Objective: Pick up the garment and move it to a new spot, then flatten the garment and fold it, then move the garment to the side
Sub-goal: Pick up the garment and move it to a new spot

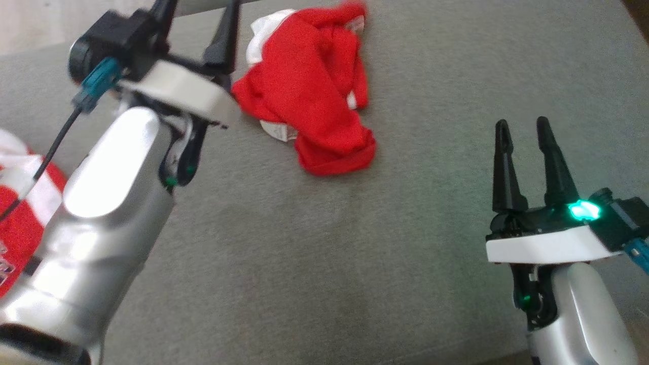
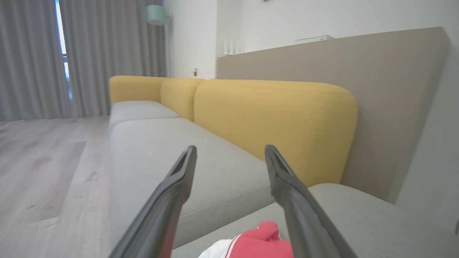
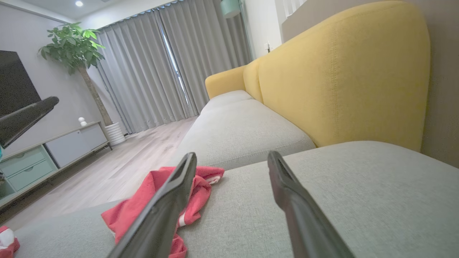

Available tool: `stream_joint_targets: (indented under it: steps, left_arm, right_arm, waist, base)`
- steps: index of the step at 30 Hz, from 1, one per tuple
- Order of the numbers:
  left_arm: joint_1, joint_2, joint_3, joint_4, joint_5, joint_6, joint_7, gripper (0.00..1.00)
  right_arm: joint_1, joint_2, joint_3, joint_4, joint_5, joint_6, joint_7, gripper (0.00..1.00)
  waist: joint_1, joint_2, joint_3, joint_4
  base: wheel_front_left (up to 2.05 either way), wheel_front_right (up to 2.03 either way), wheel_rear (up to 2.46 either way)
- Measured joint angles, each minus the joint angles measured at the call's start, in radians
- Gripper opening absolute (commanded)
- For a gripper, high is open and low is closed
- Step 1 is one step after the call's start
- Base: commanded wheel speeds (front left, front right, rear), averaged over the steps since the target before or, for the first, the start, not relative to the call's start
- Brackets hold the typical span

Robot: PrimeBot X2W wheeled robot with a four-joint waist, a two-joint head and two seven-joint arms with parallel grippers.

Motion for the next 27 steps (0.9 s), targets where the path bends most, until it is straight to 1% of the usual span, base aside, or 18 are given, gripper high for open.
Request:
stream_joint_targets:
  steps: [3,7,12,14,17,21,24,27]
  left_arm:
    - [0.045,0.026,0.016,0.026,-0.015,-0.001,-0.041,1.00]
    - [0.151,0.069,0.047,0.030,-0.026,0.000,-0.092,1.00]
    - [0.329,0.087,0.078,-0.033,-0.012,0.010,-0.111,1.00]
    - [0.414,0.085,0.111,-0.085,0.002,0.027,-0.111,1.00]
    - [0.543,0.069,0.168,-0.166,0.040,0.044,-0.114,1.00]
    - [0.700,0.007,0.235,-0.231,0.082,0.049,-0.114,1.00]
    - [0.756,-0.031,0.270,-0.244,0.119,0.035,-0.114,1.00]
    - [0.752,-0.058,0.299,-0.254,0.151,0.009,-0.114,1.00]
  right_arm:
    - [0.001,0.000,-0.020,0.000,-0.014,0.000,0.000,1.00]
    - [0.004,0.000,-0.044,0.002,-0.043,0.000,0.000,1.00]
    - [0.032,0.000,-0.063,0.016,-0.083,0.000,-0.005,1.00]
    - [0.054,0.000,-0.073,0.024,-0.092,0.000,-0.005,1.00]
    - [0.082,0.000,-0.084,0.034,-0.098,0.000,-0.005,1.00]
    - [0.088,0.001,-0.081,0.045,-0.110,0.000,-0.005,1.00]
    - [0.088,0.001,-0.081,0.051,-0.114,0.000,-0.005,1.00]
    - [0.088,0.001,-0.085,0.067,-0.117,0.000,-0.005,1.00]
  waist:
    - [0.0000,0.0000,-0.008,0.039]
    - [0.0000,0.0000,-0.025,0.102]
    - [-0.0002,0.0000,-0.058,0.189]
    - [-0.0002,0.0000,-0.074,0.220]
    - [-0.0002,0.0000,-0.099,0.262]
    - [-0.0003,0.0000,-0.126,0.300]
    - [-0.0003,0.0000,-0.135,0.313]
    - [-0.0002,0.0000,-0.133,0.321]
  base:
    - [0.00,0.00,0.00]
    - [0.00,0.00,0.00]
    - [0.00,0.00,0.00]
    - [0.00,0.00,0.00]
    - [0.00,0.00,0.00]
    - [0.00,0.00,0.00]
    - [0.00,0.00,0.00]
    - [0.00,0.00,0.00]
